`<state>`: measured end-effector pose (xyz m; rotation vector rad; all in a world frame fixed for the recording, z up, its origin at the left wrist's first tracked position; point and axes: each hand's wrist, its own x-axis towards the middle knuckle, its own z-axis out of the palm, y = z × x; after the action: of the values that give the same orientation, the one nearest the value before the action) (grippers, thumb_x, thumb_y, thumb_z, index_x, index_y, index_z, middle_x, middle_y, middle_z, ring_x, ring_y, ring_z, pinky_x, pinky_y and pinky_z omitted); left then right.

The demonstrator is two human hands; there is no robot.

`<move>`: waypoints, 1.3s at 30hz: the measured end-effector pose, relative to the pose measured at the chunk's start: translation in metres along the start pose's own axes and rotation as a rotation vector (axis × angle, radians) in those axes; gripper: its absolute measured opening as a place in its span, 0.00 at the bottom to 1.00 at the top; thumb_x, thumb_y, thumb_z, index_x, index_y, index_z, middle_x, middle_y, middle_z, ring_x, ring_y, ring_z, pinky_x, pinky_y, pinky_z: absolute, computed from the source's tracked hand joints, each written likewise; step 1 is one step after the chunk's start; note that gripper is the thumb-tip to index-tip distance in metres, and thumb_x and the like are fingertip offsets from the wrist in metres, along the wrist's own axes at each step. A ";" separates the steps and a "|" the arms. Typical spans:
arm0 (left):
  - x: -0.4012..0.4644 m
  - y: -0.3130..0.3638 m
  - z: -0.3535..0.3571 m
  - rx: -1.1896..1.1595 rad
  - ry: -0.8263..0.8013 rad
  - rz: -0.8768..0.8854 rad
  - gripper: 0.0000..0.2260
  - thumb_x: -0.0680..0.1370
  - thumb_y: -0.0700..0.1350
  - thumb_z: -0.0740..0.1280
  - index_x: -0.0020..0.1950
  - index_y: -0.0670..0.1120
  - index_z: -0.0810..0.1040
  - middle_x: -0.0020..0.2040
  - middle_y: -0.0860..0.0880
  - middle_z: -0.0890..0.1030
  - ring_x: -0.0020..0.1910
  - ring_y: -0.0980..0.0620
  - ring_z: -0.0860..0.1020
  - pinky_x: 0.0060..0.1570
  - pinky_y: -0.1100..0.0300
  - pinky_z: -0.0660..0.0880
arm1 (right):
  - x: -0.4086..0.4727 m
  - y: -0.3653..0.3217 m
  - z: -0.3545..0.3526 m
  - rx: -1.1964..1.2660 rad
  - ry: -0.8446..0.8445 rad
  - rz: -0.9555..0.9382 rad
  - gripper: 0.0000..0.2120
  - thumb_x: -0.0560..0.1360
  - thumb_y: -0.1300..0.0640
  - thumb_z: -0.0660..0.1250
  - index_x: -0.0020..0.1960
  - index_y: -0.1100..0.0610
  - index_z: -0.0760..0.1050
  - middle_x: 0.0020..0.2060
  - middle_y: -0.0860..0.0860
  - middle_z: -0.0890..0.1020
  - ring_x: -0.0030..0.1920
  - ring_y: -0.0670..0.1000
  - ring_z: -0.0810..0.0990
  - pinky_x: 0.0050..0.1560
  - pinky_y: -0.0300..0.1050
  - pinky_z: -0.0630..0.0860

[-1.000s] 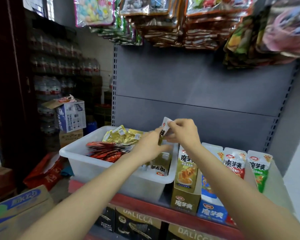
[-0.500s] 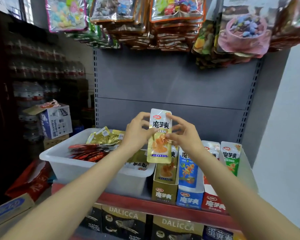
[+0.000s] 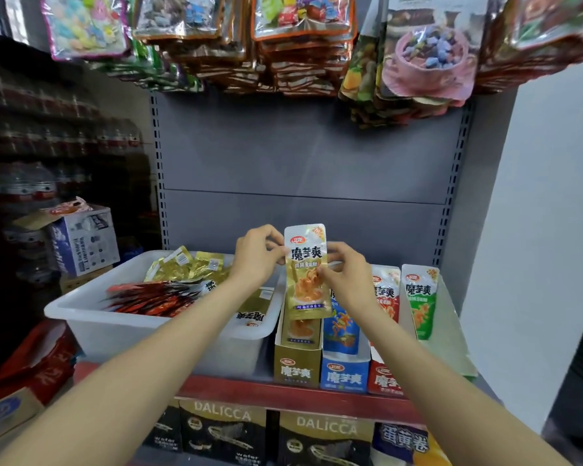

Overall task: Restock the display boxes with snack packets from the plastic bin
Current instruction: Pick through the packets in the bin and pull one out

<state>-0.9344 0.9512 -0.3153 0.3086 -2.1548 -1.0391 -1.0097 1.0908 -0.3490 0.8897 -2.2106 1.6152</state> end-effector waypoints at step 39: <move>0.022 -0.113 -0.078 0.655 -0.215 -0.144 0.18 0.75 0.47 0.68 0.64 0.45 0.74 0.59 0.45 0.78 0.59 0.45 0.76 0.57 0.53 0.73 | 0.031 -0.035 0.102 -0.679 -0.388 -0.354 0.15 0.78 0.57 0.61 0.64 0.57 0.71 0.58 0.55 0.74 0.60 0.56 0.71 0.54 0.50 0.72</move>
<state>-0.9063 0.8215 -0.3564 0.6869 -2.6601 -0.4177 -0.9979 0.9799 -0.3413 1.3357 -2.4052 0.4962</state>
